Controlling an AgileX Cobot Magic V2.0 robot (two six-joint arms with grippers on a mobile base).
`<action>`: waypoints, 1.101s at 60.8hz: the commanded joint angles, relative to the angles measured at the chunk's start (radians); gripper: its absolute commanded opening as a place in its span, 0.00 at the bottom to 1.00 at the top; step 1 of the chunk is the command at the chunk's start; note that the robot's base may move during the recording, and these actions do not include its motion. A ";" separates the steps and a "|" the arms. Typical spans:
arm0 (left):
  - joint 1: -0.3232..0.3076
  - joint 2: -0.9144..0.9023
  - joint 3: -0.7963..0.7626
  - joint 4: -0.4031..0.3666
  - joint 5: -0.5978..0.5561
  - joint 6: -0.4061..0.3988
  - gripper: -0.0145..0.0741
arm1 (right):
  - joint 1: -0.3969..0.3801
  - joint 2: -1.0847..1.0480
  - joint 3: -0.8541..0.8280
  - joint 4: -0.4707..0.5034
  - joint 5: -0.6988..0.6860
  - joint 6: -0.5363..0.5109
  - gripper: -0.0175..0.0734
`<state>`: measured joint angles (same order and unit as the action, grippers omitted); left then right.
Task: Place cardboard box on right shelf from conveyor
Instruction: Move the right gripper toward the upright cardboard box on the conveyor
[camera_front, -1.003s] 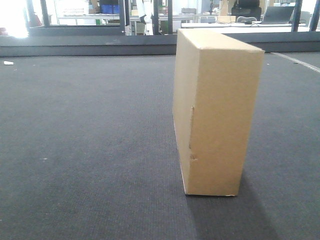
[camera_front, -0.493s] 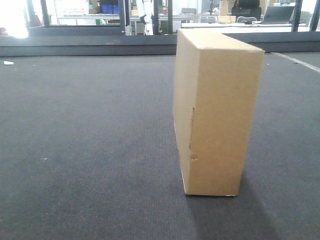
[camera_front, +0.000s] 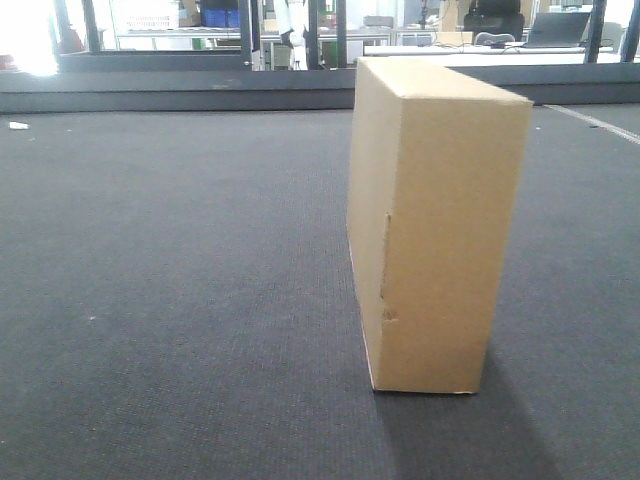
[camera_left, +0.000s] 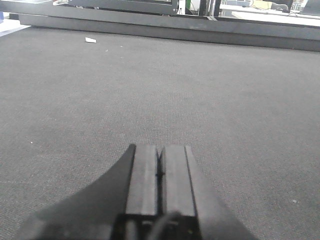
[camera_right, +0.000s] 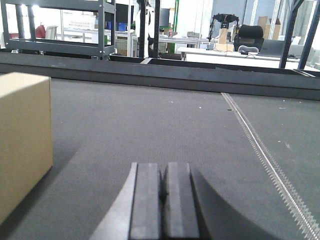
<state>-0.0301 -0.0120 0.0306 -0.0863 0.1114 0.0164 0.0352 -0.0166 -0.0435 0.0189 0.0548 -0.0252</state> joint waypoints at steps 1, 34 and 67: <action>-0.002 -0.009 -0.003 -0.005 -0.082 -0.001 0.03 | 0.000 0.036 -0.107 0.005 0.004 -0.001 0.22; -0.002 -0.009 -0.003 -0.005 -0.082 -0.001 0.03 | 0.012 0.579 -0.610 0.005 0.546 -0.001 0.22; -0.002 -0.009 -0.003 -0.005 -0.082 -0.001 0.03 | 0.253 1.085 -1.057 -0.074 0.788 0.332 0.86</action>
<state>-0.0301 -0.0120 0.0306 -0.0863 0.1114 0.0164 0.2644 1.0235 -0.9943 -0.0184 0.8489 0.2188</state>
